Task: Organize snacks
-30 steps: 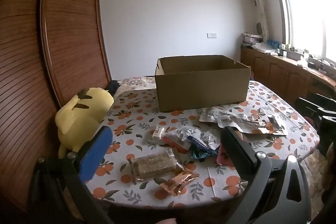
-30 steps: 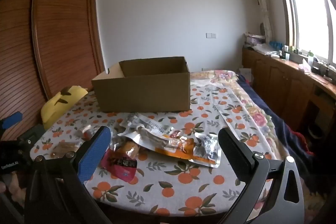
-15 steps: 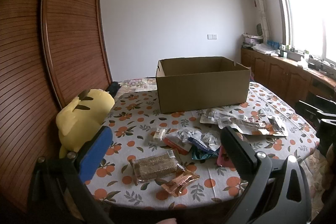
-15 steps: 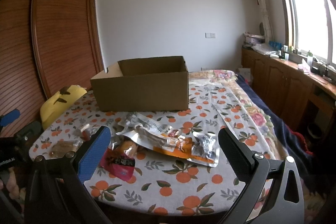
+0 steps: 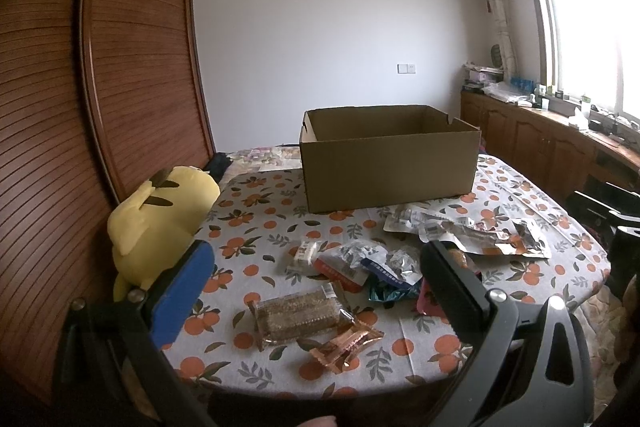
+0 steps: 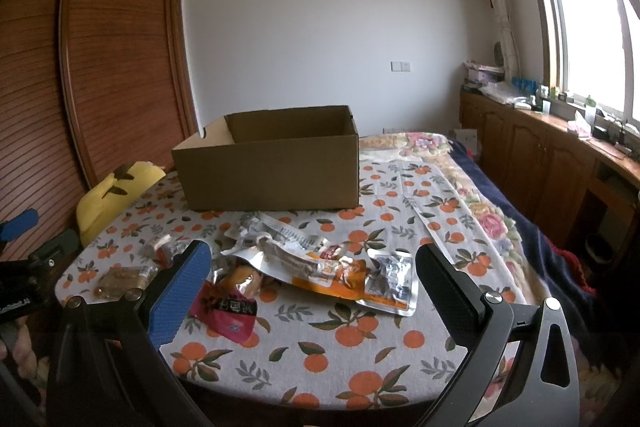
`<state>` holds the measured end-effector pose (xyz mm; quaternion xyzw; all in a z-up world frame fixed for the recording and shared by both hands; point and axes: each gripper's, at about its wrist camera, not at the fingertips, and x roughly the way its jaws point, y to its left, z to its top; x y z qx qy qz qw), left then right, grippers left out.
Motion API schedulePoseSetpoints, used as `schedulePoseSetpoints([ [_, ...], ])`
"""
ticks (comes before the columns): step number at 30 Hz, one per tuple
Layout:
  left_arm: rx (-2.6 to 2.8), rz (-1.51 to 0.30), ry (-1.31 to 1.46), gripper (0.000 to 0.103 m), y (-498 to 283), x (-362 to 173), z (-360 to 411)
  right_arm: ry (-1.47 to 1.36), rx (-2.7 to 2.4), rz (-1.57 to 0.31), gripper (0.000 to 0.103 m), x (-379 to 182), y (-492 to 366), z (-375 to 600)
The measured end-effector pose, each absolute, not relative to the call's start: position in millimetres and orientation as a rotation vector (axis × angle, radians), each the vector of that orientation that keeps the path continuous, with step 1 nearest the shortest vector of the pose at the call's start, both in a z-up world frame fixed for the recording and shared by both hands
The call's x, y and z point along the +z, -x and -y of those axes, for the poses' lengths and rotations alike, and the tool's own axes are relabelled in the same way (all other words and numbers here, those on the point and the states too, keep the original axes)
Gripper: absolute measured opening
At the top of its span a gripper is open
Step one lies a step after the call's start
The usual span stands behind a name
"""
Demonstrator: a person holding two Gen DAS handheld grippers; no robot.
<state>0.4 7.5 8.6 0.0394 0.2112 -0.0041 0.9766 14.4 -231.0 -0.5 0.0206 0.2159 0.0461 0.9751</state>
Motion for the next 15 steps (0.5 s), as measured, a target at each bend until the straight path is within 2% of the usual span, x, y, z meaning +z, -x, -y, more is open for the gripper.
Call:
schedulePoseSetpoints([
  [15,-0.008,-0.426,-0.080,0.103,-0.1,6.4,-7.9,-0.043,0.096,-0.434,0.103,-1.4,-13.9,230.7],
])
